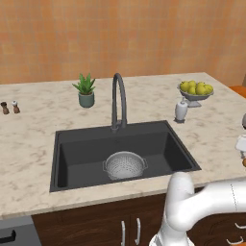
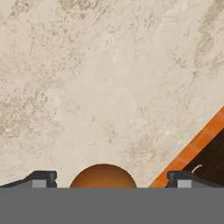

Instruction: Put the colander in the sink, put the tangerine in the colander, and turn on the sink faucet and pour water over the colander.

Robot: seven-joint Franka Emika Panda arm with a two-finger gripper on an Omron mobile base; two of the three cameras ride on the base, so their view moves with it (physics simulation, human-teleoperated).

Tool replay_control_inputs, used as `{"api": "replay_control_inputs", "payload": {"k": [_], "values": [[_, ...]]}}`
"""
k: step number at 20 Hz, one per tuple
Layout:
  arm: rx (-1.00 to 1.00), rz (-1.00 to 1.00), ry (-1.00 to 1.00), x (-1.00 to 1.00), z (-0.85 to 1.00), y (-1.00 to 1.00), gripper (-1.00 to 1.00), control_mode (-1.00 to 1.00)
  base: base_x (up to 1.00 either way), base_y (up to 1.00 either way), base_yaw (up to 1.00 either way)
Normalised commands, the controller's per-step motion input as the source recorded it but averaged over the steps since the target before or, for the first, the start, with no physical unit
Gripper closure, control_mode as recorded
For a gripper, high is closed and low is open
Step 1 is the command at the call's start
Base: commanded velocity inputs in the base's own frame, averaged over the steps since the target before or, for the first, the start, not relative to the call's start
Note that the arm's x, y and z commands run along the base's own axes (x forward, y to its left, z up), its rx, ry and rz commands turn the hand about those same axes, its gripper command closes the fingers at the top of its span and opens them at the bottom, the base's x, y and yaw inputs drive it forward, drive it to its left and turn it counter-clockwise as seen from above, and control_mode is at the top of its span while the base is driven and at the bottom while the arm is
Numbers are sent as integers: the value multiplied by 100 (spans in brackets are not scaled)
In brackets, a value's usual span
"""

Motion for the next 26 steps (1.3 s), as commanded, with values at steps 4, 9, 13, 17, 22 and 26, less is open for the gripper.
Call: {"api": "replay_control_inputs", "payload": {"k": [4,9,13,17,22,26], "values": [[0,-3,-2,-21,0,12,-100,-100,0,0,0],[0,-4,-1,-13,0,36,-100,-100,0,0,0],[0,-8,0,-2,-3,48,-100,-100,0,0,0],[0,-8,1,0,-31,4,-100,-100,0,0,0],[0,-10,0,0,-65,-16,-100,-100,0,0,0],[0,-11,0,0,-67,-5,100,-100,0,0,0]]}}
